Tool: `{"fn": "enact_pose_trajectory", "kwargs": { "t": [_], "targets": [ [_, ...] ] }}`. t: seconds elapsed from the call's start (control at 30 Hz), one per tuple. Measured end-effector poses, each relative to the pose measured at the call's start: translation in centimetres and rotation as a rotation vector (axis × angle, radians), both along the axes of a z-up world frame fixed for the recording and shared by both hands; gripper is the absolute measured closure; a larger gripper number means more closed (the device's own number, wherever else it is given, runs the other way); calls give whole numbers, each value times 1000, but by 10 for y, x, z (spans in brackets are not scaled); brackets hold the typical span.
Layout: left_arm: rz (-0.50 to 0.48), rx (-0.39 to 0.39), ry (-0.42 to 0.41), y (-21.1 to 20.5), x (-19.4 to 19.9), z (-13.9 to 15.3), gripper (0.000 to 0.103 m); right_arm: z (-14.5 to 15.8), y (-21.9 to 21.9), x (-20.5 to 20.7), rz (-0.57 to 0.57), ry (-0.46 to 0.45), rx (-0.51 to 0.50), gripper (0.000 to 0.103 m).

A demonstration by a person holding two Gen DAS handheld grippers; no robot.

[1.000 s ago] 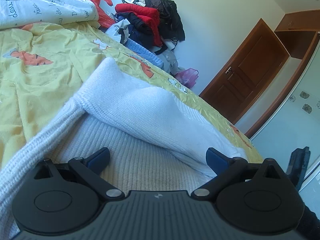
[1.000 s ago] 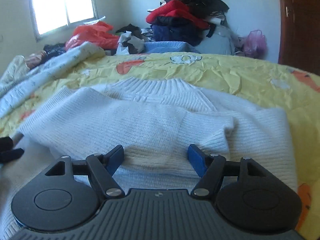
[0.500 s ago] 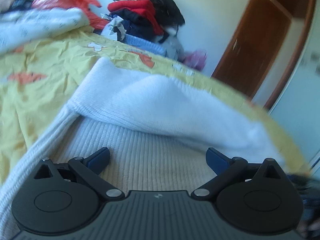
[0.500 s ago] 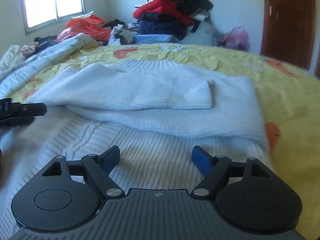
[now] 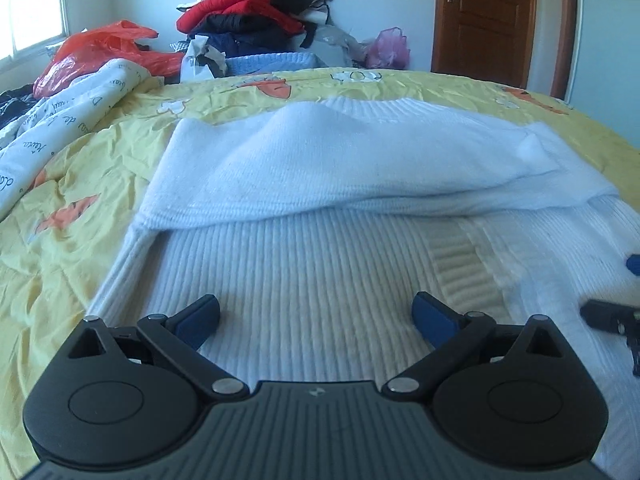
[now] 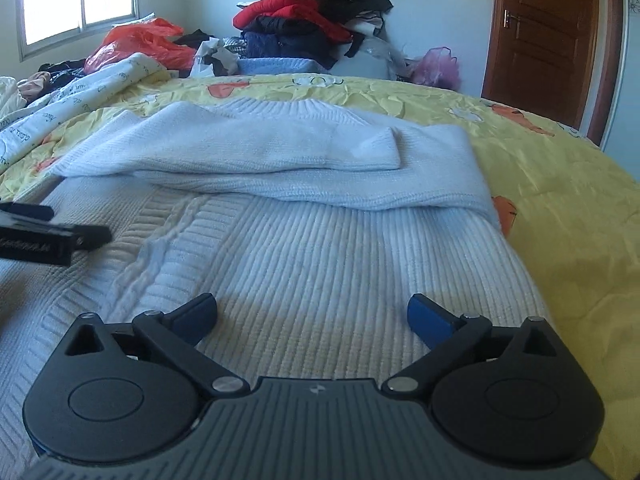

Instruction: Fold small clothes

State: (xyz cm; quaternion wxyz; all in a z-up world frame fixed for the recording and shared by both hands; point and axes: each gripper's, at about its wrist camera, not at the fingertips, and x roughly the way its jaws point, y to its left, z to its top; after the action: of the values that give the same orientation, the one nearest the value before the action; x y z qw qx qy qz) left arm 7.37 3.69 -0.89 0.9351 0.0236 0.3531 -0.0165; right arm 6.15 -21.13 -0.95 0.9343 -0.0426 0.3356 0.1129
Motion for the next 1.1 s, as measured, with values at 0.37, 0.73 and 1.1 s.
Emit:
{"fn": "enact_pose_trajectory", "kwargs": {
  "t": [0.37,0.73,1.1],
  "targets": [
    [18,4,-10,-5,-1,0,0,-3,10,-23,-66,-17,-22,0],
    [30,18,5,-7,-16,1,0,-3,9,-17,-60,1,-1,1],
    [23,14,-7,-6,-32,0,0,-3,9,-17,-60,0,-2,1]
  ]
}}
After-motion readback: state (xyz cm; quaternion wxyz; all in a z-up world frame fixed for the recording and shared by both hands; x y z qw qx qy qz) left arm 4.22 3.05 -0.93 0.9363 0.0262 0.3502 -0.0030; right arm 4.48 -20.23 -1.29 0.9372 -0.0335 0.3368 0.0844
